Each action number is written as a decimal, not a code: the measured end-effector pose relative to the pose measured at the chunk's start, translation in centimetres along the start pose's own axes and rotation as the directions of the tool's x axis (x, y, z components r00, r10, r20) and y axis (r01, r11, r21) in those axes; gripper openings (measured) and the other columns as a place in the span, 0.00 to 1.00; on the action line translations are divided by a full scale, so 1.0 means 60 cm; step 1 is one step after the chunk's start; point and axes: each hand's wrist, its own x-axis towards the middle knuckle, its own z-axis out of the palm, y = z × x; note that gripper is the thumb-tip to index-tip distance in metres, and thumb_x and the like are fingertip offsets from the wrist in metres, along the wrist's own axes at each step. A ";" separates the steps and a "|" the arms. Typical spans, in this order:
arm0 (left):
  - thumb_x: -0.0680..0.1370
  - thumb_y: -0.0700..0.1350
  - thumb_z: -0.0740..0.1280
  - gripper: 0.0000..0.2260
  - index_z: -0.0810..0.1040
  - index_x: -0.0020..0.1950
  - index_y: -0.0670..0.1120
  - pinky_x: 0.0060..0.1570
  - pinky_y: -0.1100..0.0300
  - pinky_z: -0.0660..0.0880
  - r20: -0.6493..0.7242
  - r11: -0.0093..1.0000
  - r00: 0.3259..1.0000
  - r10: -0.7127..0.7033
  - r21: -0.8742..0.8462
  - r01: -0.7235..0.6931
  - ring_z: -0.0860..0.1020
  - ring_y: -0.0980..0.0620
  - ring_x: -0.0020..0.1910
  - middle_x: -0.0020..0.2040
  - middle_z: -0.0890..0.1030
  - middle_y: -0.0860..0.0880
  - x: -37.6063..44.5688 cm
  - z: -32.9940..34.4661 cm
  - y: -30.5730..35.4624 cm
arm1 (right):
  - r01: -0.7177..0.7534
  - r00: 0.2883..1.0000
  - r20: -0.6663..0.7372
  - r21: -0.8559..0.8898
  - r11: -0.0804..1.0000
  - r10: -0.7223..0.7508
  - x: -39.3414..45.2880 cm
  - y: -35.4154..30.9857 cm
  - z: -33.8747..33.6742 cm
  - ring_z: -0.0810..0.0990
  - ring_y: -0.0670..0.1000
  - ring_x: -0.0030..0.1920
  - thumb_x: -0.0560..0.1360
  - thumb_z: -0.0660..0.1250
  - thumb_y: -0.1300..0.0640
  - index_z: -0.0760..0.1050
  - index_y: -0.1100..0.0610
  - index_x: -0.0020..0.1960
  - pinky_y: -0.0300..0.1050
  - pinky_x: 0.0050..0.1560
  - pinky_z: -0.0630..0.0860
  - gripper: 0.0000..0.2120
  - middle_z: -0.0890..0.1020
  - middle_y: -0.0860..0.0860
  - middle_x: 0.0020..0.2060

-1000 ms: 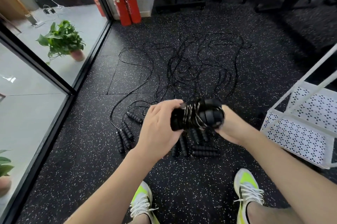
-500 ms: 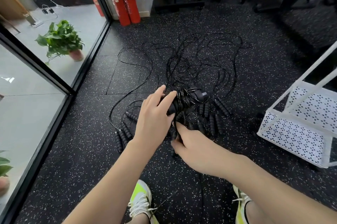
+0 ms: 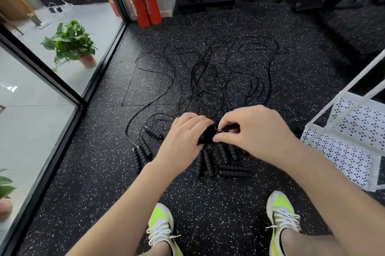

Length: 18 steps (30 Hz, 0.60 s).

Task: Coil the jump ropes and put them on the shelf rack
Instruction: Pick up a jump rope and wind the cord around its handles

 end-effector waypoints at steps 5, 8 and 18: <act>0.67 0.34 0.80 0.25 0.81 0.63 0.43 0.60 0.42 0.76 0.003 0.992 0.994 0.113 -0.060 -0.113 0.75 0.44 0.62 0.60 0.82 0.49 -0.012 -0.002 0.012 | -0.070 0.994 0.109 0.479 0.875 0.019 0.019 0.051 -0.006 0.80 0.41 0.44 0.66 0.82 0.50 0.86 0.44 0.43 0.38 0.46 0.75 0.08 0.84 0.41 0.41; 0.69 0.35 0.78 0.27 0.76 0.64 0.49 0.63 0.49 0.74 0.008 0.980 0.997 0.074 -0.188 -0.071 0.75 0.48 0.64 0.60 0.80 0.52 -0.017 -0.015 0.034 | -0.138 0.986 0.162 0.619 0.773 0.046 0.024 0.074 0.002 0.84 0.47 0.46 0.66 0.81 0.55 0.87 0.47 0.43 0.42 0.53 0.78 0.07 0.86 0.45 0.42; 0.69 0.35 0.78 0.34 0.67 0.70 0.53 0.67 0.54 0.72 0.054 0.955 0.998 0.025 -0.295 -0.008 0.73 0.51 0.68 0.65 0.72 0.57 -0.017 -0.031 0.069 | -0.272 0.952 0.306 0.851 0.450 -0.003 0.024 0.115 0.043 0.86 0.58 0.45 0.69 0.76 0.57 0.87 0.59 0.46 0.50 0.50 0.83 0.08 0.87 0.60 0.44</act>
